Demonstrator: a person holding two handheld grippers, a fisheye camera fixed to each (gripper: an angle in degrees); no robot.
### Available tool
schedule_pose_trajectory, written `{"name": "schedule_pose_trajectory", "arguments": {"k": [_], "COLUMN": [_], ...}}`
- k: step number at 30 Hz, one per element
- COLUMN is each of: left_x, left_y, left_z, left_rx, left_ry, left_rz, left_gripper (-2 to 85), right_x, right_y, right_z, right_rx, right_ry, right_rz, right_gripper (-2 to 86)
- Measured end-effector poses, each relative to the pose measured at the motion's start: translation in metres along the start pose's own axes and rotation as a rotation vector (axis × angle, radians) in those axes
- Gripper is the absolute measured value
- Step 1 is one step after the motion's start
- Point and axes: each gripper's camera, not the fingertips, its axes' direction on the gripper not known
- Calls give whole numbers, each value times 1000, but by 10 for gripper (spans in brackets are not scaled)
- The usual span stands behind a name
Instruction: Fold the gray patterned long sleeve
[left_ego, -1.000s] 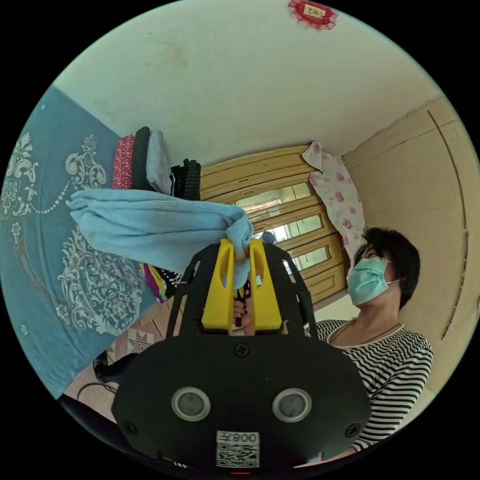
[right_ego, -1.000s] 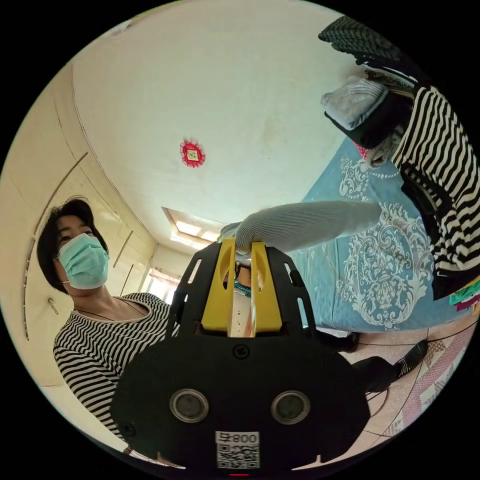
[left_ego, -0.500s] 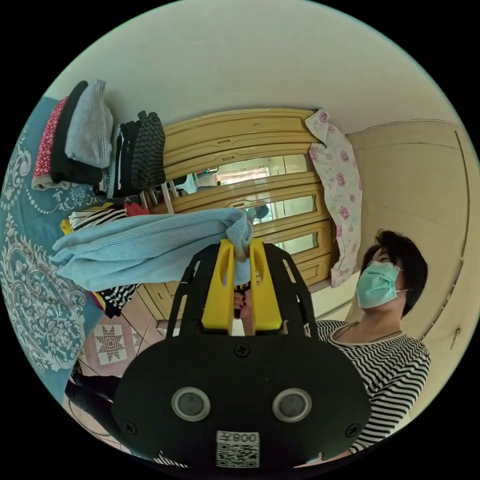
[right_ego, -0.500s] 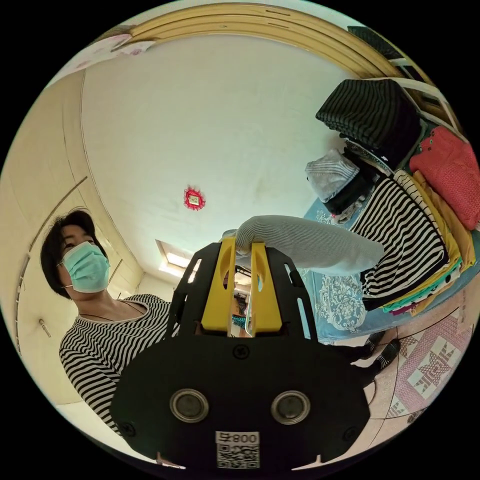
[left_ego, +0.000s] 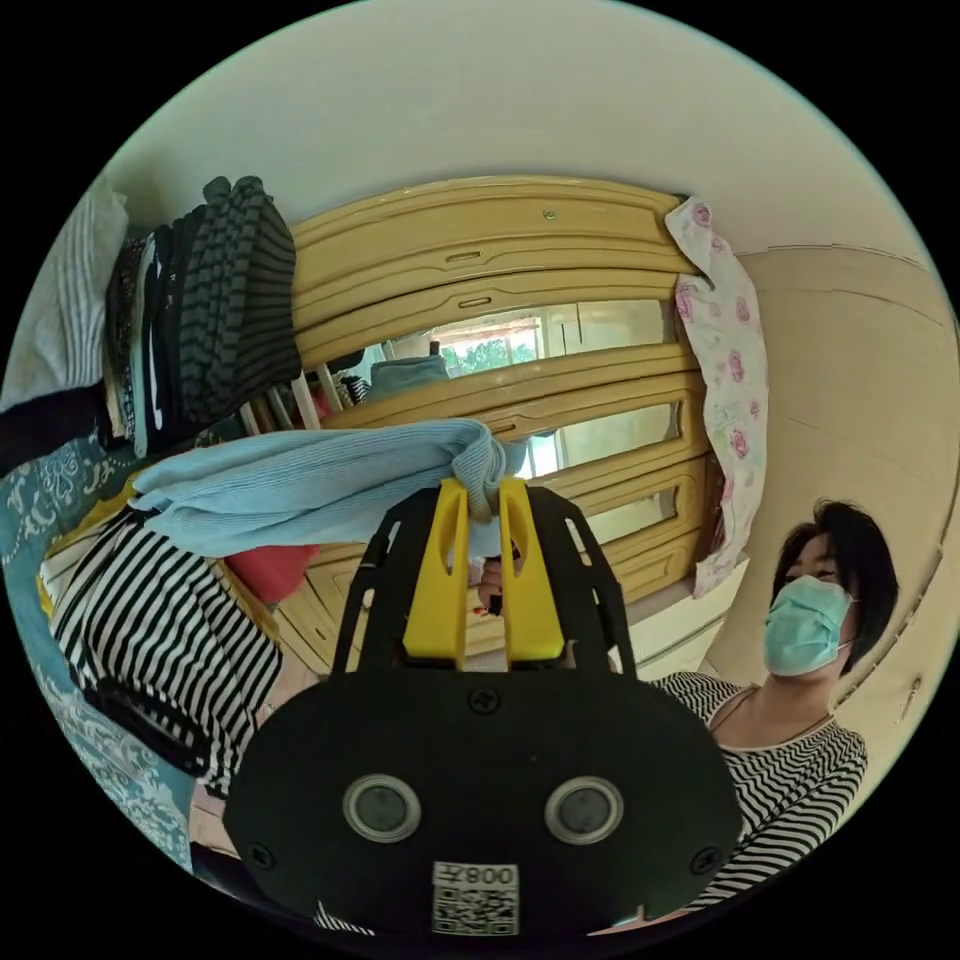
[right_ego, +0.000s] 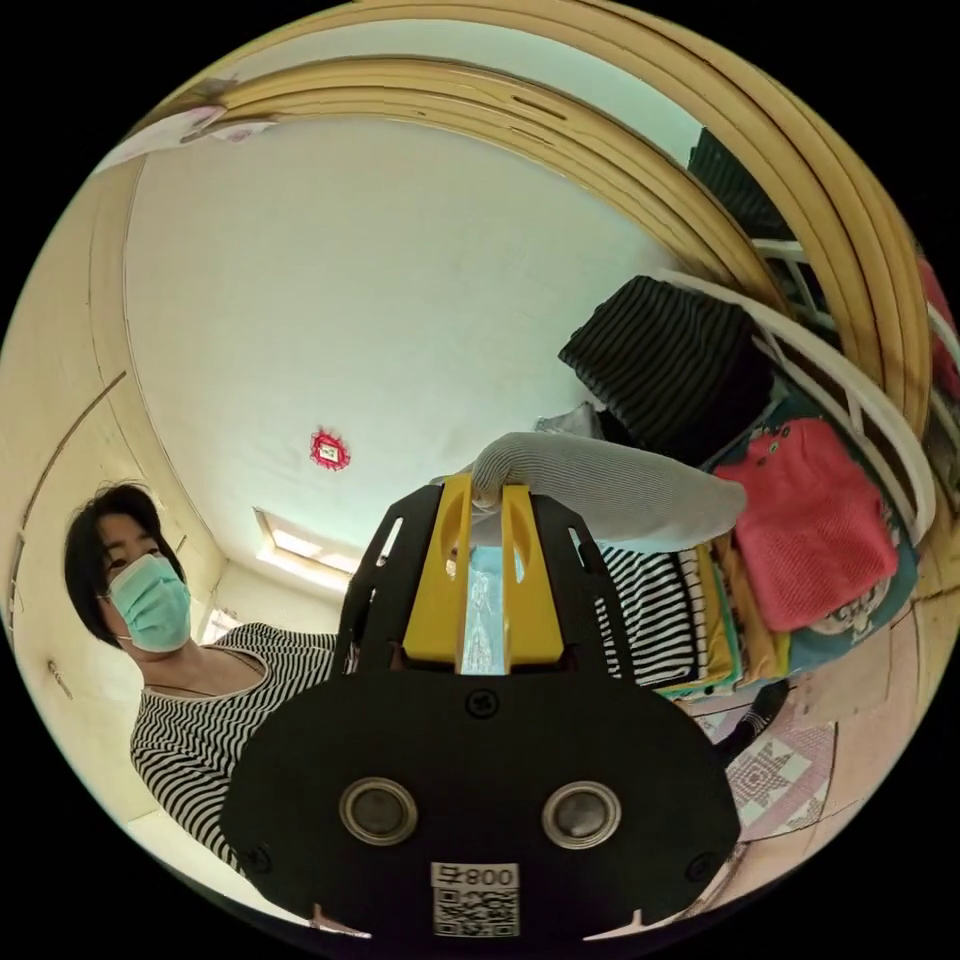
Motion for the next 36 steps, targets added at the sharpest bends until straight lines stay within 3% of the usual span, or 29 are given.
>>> {"name": "schedule_pose_trajectory", "arguments": {"k": [8,15,18,30,36], "left_x": [3,-99,-113,-92,-60], "left_y": [-66,-41,-35,-61,-65], "left_z": [146,283,329,459,482], "left_rx": [28,-178,-229,-455,-485], "left_ry": [-120,-289,-268,-392,-393], "left_rz": [-12,-402,-496,-562,-550], "left_gripper": [58,59,59,64,64], "right_x": [68,223,278,350,354], "right_y": [-156,-176,-168,-184,-182], "right_z": [-51,-35,-28,-14,-19], "right_rx": [-176,-437,-525,-625,-514], "right_ry": [152,481,542,738,741], "right_rz": [-89,113,216,278,325], "right_gripper": [46,49,49,58,62]}}
